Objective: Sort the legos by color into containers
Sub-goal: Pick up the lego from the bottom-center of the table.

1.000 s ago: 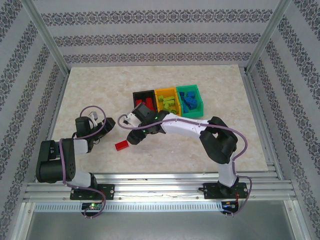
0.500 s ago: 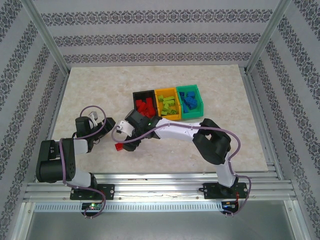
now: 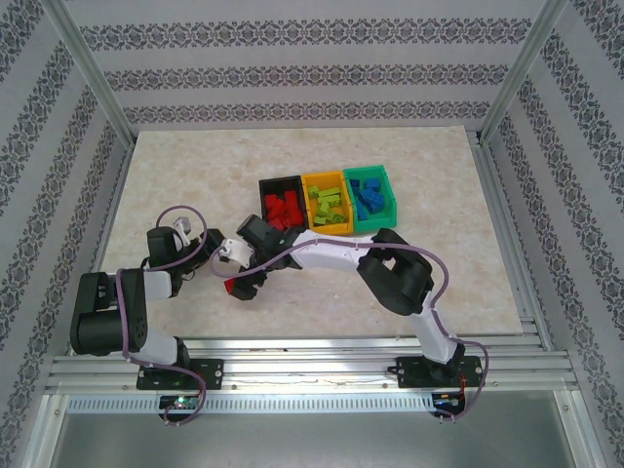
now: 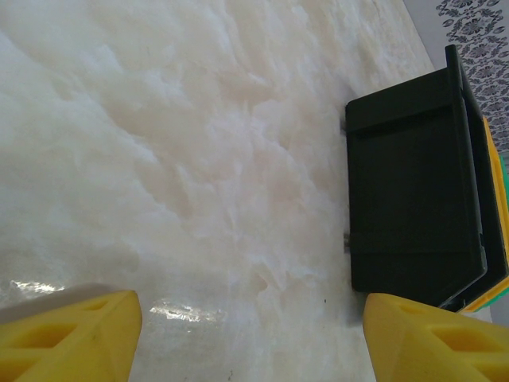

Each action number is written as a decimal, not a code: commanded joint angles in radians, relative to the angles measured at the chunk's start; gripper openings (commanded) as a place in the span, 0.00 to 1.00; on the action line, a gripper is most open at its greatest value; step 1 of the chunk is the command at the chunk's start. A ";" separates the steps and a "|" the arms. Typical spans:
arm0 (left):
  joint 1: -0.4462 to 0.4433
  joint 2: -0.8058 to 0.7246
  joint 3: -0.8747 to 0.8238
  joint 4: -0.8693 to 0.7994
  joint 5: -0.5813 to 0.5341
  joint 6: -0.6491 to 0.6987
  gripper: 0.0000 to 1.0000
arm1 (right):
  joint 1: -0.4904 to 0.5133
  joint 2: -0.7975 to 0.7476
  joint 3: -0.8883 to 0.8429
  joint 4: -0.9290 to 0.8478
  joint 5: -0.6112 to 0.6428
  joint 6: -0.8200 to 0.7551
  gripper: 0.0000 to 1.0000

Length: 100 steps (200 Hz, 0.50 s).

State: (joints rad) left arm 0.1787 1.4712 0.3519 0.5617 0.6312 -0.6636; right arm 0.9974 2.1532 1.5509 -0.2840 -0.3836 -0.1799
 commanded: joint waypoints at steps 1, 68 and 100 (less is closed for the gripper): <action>-0.001 0.031 -0.002 -0.048 0.022 -0.015 0.74 | 0.003 0.048 0.045 -0.010 -0.083 0.020 0.87; -0.001 0.040 0.000 -0.046 0.027 -0.016 0.74 | 0.004 0.106 0.052 -0.003 -0.066 0.030 0.82; 0.000 0.040 0.001 -0.043 0.027 -0.017 0.74 | 0.007 0.106 0.044 -0.011 -0.046 0.039 0.65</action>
State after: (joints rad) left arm 0.1787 1.4757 0.3557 0.5629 0.6361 -0.6636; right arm 0.9955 2.2330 1.5906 -0.2749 -0.4194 -0.1497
